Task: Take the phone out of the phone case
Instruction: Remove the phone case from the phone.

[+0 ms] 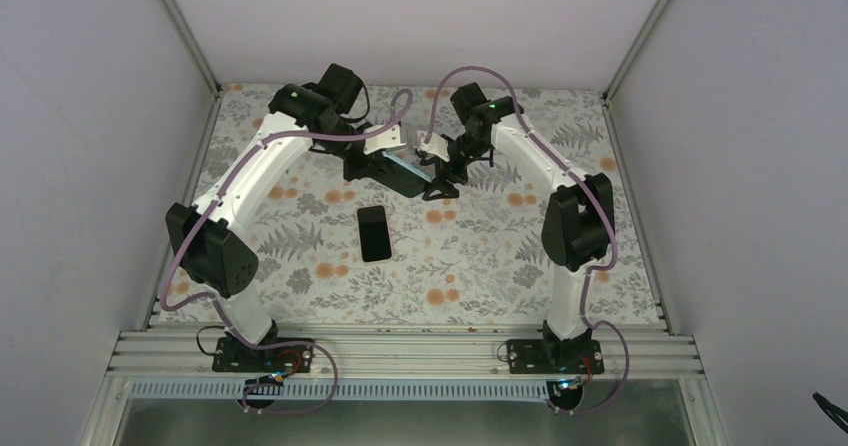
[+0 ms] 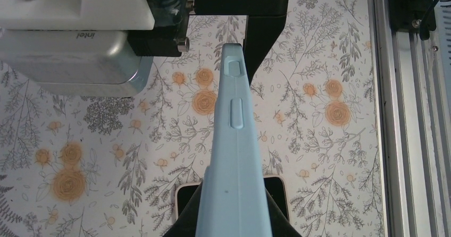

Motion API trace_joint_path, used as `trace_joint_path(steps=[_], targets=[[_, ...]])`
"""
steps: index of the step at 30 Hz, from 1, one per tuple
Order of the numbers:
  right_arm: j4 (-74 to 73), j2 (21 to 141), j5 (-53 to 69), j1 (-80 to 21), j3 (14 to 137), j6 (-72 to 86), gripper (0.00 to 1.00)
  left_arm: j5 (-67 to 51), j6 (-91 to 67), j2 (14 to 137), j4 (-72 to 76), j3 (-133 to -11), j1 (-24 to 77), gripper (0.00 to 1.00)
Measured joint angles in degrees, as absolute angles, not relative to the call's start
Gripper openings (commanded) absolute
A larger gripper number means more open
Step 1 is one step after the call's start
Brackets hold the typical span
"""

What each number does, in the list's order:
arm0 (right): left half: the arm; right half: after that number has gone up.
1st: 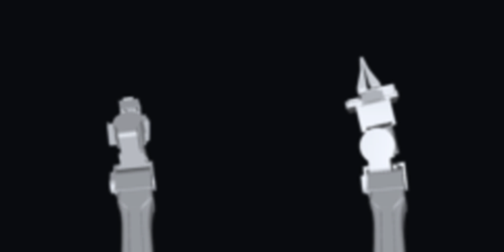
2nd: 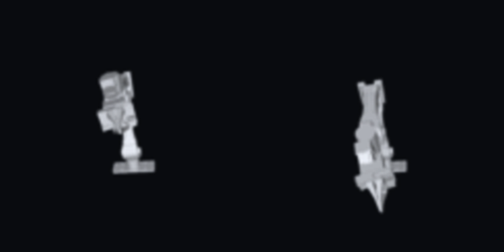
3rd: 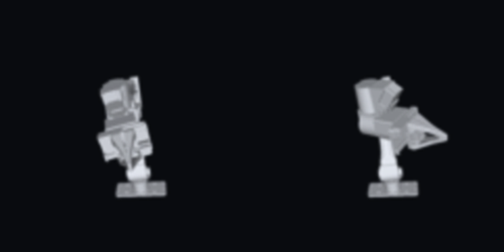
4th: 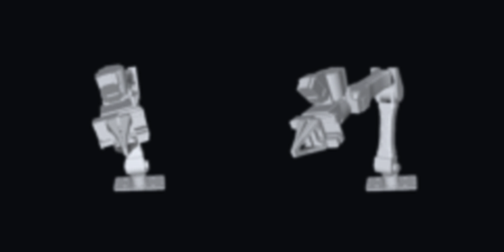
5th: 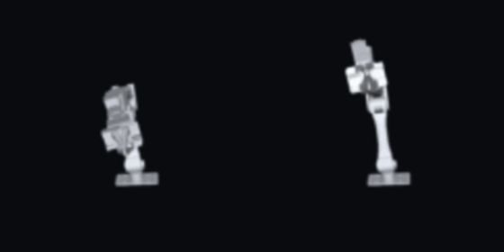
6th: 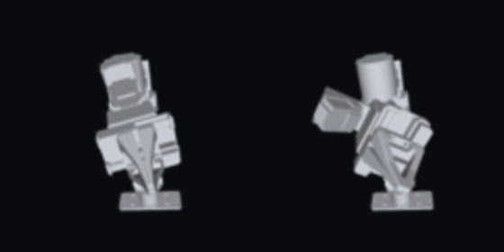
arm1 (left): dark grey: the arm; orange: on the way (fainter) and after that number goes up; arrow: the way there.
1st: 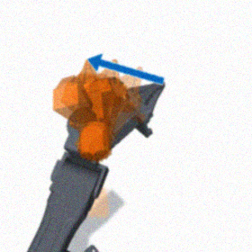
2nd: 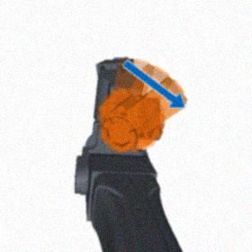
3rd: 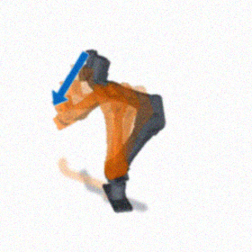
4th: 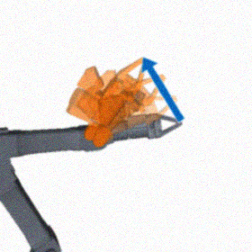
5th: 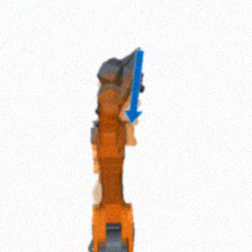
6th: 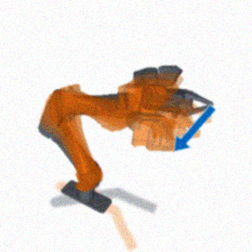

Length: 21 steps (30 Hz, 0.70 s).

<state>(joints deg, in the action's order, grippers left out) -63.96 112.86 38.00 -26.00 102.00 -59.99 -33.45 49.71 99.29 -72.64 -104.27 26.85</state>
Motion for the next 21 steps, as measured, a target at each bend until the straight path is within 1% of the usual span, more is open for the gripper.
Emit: trace_joint_path(steps=[21], targets=[[-68.49, 116.44, 37.74, -24.62, 105.91, -61.49, 1.0, -30.55, 49.74, 99.26, -71.59, -101.32, 27.18, 0.02]])
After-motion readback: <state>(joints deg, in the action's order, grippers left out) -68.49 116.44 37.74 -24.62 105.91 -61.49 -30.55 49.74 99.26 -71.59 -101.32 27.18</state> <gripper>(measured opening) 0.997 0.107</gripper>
